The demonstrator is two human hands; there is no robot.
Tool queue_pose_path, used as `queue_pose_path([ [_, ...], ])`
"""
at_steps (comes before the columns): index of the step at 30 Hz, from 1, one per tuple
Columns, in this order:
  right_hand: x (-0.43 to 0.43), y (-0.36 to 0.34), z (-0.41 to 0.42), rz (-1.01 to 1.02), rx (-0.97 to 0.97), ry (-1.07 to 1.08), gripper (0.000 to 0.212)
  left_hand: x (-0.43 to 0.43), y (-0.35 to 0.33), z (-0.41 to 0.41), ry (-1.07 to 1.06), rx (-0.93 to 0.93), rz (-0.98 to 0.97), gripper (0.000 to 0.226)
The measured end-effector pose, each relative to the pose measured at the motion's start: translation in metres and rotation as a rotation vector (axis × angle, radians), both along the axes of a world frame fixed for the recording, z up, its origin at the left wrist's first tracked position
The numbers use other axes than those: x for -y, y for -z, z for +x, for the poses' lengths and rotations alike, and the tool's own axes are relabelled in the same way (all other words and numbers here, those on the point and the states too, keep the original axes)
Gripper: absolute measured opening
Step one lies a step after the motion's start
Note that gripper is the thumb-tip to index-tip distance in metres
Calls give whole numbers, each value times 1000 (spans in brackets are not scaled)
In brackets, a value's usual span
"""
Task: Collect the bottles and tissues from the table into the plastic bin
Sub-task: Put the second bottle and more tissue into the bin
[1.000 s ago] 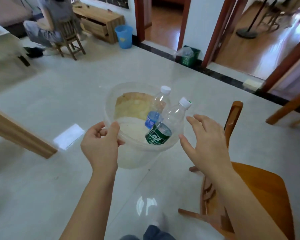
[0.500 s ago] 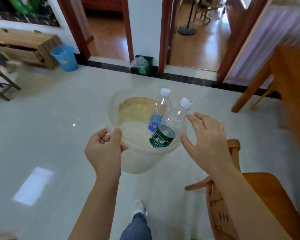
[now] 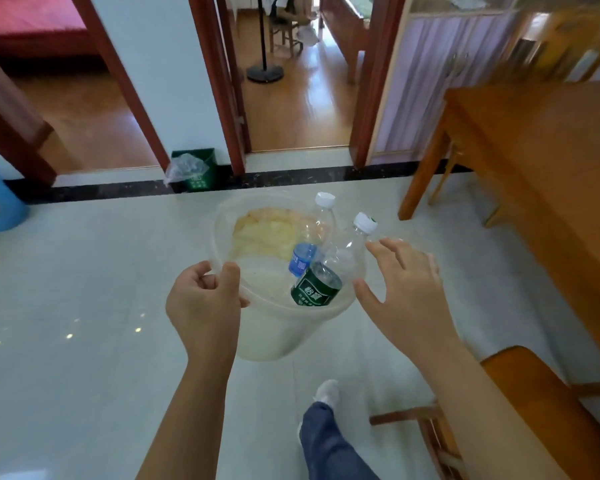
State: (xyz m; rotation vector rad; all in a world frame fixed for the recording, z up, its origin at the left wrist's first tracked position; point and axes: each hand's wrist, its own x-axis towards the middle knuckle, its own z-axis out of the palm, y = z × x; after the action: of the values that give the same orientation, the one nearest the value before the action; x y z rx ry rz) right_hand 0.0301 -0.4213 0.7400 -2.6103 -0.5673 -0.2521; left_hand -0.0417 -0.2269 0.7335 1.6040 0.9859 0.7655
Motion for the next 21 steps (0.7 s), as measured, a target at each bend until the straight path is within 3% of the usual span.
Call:
queue_pose_path([
  [21,31,-1,345,-19,-61,362,48,12,7,419,399,47,45,21],
])
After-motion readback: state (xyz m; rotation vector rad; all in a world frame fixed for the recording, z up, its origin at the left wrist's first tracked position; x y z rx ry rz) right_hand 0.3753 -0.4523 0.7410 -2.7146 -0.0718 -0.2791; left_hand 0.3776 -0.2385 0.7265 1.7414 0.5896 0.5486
